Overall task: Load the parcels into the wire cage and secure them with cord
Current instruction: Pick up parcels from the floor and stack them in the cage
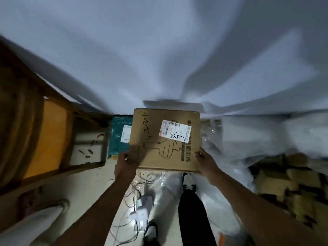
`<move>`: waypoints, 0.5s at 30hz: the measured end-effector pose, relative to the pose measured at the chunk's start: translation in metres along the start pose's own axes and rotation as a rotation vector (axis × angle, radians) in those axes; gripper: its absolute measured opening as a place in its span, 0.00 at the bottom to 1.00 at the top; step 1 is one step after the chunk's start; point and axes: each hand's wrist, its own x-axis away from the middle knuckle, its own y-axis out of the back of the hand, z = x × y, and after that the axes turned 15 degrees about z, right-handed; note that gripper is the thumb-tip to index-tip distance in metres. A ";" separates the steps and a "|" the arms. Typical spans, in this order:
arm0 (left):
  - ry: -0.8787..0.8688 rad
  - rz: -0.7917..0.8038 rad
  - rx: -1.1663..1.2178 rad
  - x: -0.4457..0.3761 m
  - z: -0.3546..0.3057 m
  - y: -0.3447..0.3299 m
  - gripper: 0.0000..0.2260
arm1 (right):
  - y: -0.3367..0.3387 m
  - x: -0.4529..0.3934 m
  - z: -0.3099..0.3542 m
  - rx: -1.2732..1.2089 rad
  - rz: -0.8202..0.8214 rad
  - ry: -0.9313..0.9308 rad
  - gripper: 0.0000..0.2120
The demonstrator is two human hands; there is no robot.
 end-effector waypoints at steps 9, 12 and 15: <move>-0.359 0.088 0.000 0.172 -0.106 0.113 0.15 | -0.050 0.235 0.079 -0.001 -0.135 0.199 0.12; -0.493 0.096 -0.030 0.222 -0.127 0.125 0.16 | -0.052 0.296 0.078 -0.054 -0.199 0.263 0.16; -0.554 0.145 -0.127 0.265 -0.142 0.122 0.16 | -0.044 0.354 0.062 -0.107 -0.253 0.324 0.17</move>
